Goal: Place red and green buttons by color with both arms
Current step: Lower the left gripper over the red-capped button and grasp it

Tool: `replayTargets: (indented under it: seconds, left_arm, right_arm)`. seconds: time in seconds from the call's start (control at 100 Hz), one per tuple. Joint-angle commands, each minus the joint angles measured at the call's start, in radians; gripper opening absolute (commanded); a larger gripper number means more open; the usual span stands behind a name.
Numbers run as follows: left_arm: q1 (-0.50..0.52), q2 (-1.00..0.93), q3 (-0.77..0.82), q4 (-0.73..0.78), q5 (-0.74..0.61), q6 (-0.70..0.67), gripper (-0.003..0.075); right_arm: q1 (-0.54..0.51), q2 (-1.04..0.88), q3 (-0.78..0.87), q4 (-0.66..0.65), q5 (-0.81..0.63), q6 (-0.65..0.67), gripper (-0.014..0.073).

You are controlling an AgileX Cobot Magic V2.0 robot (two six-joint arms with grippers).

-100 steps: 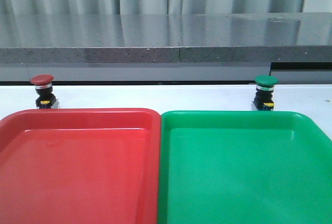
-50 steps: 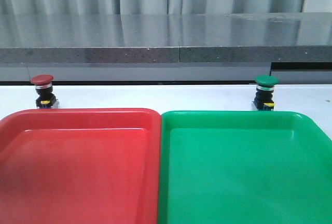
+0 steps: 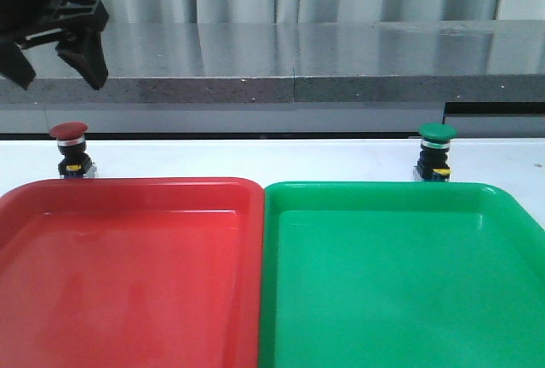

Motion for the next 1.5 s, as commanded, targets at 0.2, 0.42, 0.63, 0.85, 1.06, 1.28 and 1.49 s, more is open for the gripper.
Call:
replayTargets:
  seconds: [0.2,0.42,0.63,0.85,1.06,1.28,1.49]
  left_arm:
    - [0.003,0.064,-0.083,0.001,-0.067,-0.013,0.0586]
    - [0.029,0.086,-0.083,0.001,-0.100,-0.014,0.0586]
    - [0.042,0.113,-0.083,-0.003,-0.129,-0.014,0.0586]
    - [0.042,0.160,-0.083,-0.009,-0.125,-0.014,0.0586]
    - [0.042,0.165,-0.083,-0.021,-0.125,-0.014,0.0532]
    - [0.042,0.165,-0.083,-0.022,-0.125,-0.014,0.0262]
    - [0.042,0.127,-0.083,-0.037,-0.115,-0.014,0.0106]
  right_arm:
    - [-0.005,-0.021,-0.013,-0.004,-0.084,-0.004,-0.0067]
    - [-0.005,-0.021,-0.013,-0.004,-0.084,-0.004,-0.0067]
    - [-0.005,-0.021,-0.013,-0.004,-0.084,-0.004,-0.0067]
    - [-0.005,-0.021,-0.013,-0.004,-0.084,-0.004,-0.0067]
    - [-0.005,-0.021,-0.013,-0.004,-0.084,-0.004,-0.0067]
    - [-0.005,-0.021,-0.013,-0.004,-0.084,-0.004,-0.0067]
    - [-0.005,-0.021,-0.013,-0.004,-0.084,-0.004,-0.0067]
